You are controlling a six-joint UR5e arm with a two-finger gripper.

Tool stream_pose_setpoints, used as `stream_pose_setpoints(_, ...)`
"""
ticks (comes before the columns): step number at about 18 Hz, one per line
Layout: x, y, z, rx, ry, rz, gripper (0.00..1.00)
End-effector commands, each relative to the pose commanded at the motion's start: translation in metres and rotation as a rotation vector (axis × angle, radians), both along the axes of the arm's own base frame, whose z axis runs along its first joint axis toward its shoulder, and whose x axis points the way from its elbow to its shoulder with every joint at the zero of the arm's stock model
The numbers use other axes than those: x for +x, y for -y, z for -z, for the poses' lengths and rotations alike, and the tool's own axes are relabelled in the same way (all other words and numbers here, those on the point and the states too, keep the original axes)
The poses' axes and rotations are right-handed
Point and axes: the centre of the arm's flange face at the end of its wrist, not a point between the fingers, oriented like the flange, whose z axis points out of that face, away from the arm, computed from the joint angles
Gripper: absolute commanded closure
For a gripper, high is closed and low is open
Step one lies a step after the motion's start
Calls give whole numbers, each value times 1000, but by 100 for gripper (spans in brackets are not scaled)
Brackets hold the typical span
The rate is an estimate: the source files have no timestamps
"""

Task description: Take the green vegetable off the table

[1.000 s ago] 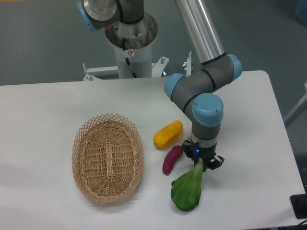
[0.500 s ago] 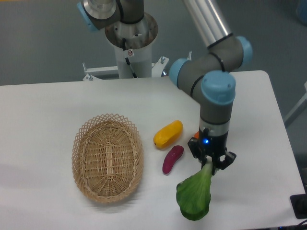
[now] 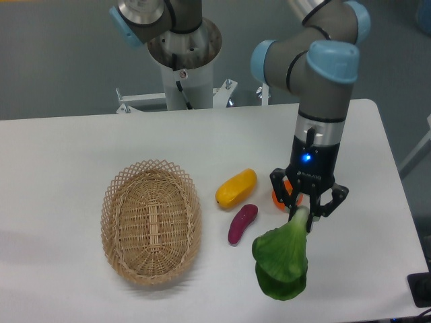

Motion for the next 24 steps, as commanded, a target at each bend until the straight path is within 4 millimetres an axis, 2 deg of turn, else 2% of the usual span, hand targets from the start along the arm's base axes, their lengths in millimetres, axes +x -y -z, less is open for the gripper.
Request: stream_pose_setpoints(24, -5, 2, -13, 17, -2, -36, 68)
